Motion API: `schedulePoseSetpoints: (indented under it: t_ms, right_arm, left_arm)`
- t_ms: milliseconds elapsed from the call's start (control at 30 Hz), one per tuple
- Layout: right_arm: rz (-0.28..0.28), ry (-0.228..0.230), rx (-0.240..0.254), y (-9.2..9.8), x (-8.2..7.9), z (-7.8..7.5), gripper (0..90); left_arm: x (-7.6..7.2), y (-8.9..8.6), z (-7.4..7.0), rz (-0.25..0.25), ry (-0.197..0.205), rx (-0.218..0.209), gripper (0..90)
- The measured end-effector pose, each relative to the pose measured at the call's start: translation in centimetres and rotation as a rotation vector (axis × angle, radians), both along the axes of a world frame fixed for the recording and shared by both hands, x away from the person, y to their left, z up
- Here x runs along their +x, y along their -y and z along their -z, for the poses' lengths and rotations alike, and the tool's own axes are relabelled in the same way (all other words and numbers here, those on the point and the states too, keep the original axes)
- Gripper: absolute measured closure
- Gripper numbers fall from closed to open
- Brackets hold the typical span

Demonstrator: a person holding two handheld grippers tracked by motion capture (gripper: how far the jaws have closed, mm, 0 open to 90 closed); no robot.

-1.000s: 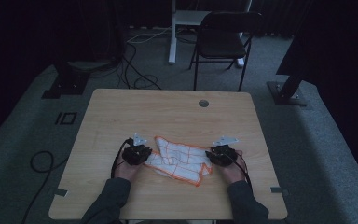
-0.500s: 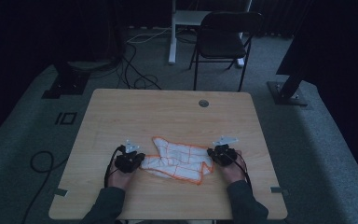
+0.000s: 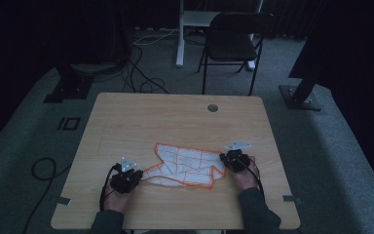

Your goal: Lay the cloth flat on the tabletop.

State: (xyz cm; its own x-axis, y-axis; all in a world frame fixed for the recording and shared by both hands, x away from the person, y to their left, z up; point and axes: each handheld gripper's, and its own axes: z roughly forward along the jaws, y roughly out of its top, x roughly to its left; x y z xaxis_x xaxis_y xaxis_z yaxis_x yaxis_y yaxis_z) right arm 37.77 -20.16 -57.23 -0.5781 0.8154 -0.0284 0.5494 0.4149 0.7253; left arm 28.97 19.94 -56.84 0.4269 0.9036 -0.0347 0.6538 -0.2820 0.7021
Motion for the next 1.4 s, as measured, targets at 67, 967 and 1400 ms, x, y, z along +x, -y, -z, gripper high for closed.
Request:
schedulePoseSetpoints:
  t_ms: [67,967,1400]
  right_arm:
    - [0.004,0.000,0.000,0.0,0.0,0.0,87.0]
    - [0.113,0.028,-0.007,1.5,0.7,-0.6,79.3]
    - [0.040,0.068,0.000,-0.1,-1.6,-1.9,74.1]
  left_arm:
    - [0.0,0.0,0.0,0.000,0.000,0.000,87.6]
    - [-0.2,0.3,-0.9,0.000,0.033,-0.001,76.8]
    - [4.4,0.9,-2.1,0.050,0.074,-0.064,73.9]
